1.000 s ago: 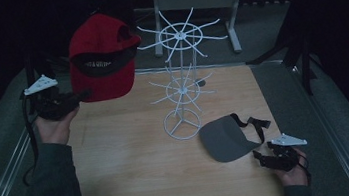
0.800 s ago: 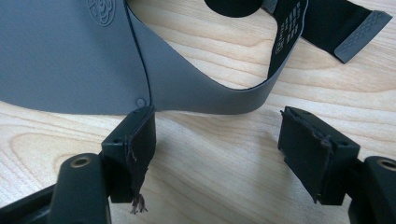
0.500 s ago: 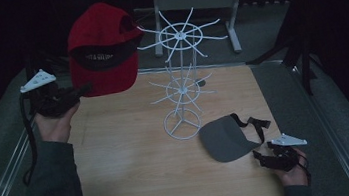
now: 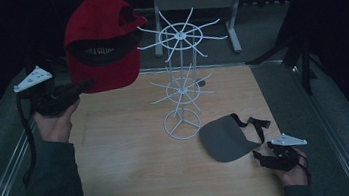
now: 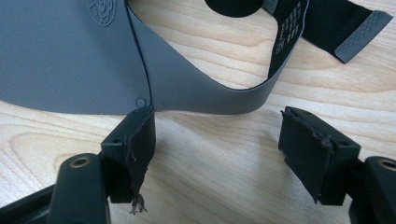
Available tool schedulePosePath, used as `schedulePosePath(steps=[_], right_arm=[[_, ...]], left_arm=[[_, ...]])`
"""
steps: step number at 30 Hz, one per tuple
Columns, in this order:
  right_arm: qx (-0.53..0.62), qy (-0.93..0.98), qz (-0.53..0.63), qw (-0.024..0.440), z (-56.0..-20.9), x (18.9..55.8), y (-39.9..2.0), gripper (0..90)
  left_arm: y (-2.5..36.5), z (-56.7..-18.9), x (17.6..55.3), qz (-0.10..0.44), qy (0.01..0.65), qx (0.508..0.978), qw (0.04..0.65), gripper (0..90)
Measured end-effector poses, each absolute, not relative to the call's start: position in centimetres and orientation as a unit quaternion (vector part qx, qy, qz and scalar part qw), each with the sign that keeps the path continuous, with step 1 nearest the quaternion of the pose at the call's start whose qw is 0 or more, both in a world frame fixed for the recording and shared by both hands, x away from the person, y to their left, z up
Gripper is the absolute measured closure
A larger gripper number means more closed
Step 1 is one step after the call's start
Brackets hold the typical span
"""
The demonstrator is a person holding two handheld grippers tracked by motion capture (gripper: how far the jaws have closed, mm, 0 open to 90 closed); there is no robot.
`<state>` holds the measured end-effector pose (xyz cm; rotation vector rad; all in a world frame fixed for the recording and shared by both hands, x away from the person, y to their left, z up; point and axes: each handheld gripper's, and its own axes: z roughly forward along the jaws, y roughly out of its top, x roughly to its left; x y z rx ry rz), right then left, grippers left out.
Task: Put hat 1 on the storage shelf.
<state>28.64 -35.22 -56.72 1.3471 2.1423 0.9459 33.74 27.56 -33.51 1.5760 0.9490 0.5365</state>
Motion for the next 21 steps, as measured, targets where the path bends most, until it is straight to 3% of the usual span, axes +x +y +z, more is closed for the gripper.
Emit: schedulePosePath(steps=[21], right_arm=[[0.486,0.774,0.341,0.218,-56.7,28.6,-35.2,27.2]], left_arm=[[27.3,-33.4,32.3,0.239,0.397,0.669,0.581,85.8]])
